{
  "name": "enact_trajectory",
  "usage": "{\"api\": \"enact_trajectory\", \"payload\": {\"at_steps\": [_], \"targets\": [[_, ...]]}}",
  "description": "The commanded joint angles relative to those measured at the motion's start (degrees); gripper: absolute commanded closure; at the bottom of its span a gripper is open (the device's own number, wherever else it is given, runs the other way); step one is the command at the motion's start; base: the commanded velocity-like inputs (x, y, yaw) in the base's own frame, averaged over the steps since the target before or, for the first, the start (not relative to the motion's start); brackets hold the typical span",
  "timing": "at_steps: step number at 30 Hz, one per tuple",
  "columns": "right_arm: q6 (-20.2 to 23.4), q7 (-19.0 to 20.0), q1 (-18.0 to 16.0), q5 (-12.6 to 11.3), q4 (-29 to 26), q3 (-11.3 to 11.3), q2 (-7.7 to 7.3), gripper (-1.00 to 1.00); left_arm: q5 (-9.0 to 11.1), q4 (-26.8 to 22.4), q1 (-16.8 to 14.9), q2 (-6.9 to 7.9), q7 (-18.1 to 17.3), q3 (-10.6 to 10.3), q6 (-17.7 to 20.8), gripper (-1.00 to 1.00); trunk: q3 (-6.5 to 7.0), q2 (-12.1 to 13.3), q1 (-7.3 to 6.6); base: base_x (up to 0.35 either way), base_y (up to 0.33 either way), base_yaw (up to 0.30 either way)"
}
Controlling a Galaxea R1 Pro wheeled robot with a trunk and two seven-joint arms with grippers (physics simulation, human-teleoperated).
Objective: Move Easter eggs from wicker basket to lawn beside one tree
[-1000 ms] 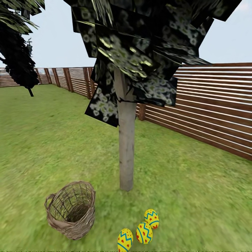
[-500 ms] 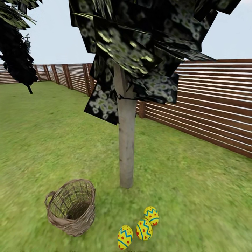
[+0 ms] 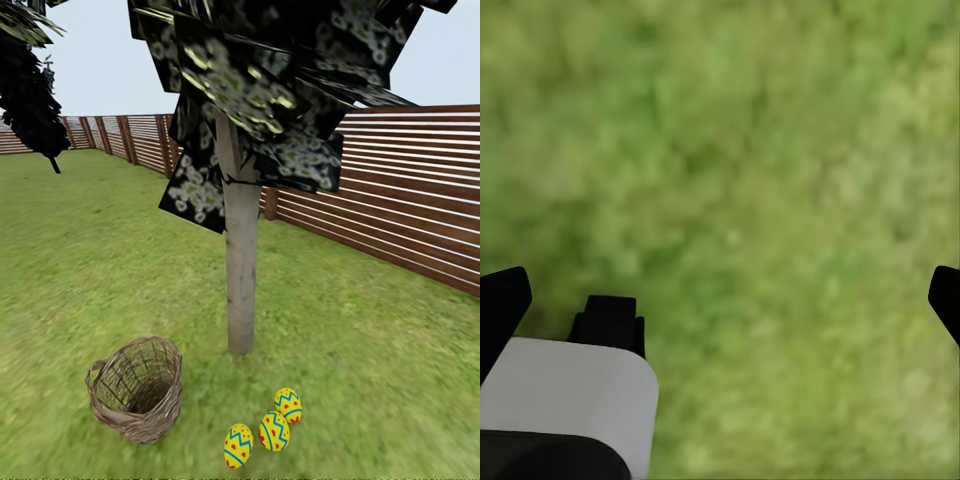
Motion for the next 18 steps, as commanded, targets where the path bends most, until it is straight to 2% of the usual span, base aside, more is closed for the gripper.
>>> {"api": "enact_trajectory", "payload": {"at_steps": [1,18], "targets": [[-0.38,0.00,-0.07,-0.55,0.20,0.48,0.04,-1.00,0.29,-0.15,0.01,0.00,0.14,0.15,0.38,-1.00,-0.14,-0.03,0.00,0.000,0.000,0.000],[-0.21,-0.02,-0.07,-0.55,0.20,0.48,0.04,-1.00,0.29,-0.15,0.01,0.00,0.14,0.17,0.38,-1.00,-1.69,-0.03,0.00,0.000,0.000,0.000]]}}
